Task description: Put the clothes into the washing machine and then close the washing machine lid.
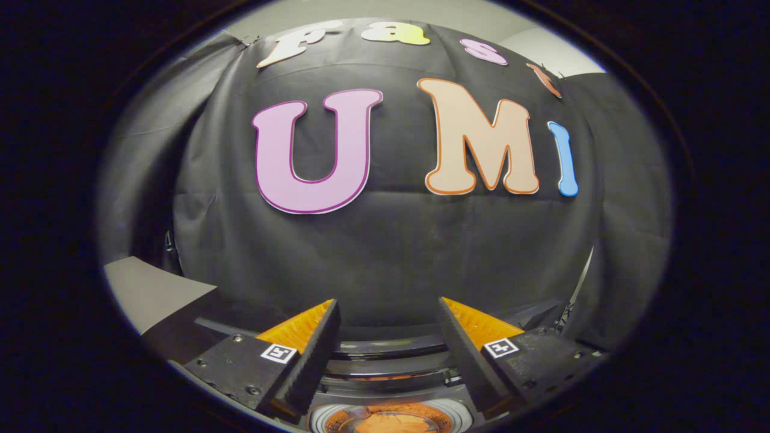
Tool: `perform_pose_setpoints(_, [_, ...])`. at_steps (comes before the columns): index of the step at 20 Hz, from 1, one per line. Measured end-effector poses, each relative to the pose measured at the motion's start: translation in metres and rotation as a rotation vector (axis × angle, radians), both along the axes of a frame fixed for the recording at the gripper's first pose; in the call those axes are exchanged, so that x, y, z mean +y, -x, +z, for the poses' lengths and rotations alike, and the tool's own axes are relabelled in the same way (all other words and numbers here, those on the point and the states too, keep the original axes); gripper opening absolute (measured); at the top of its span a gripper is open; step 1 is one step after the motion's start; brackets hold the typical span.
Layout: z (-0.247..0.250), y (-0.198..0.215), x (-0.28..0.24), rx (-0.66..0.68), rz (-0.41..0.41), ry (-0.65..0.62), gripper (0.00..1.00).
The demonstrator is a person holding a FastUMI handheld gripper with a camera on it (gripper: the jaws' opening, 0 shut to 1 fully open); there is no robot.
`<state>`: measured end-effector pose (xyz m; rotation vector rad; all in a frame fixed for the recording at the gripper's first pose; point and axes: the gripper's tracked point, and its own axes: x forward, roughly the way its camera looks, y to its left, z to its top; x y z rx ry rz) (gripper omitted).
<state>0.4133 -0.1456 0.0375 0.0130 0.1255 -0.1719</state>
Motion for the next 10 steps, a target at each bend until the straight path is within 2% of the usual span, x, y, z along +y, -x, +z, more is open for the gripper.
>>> perform_pose_setpoints(10, [-0.006,0.027,0.003,0.013,-0.003,0.002,0.97])
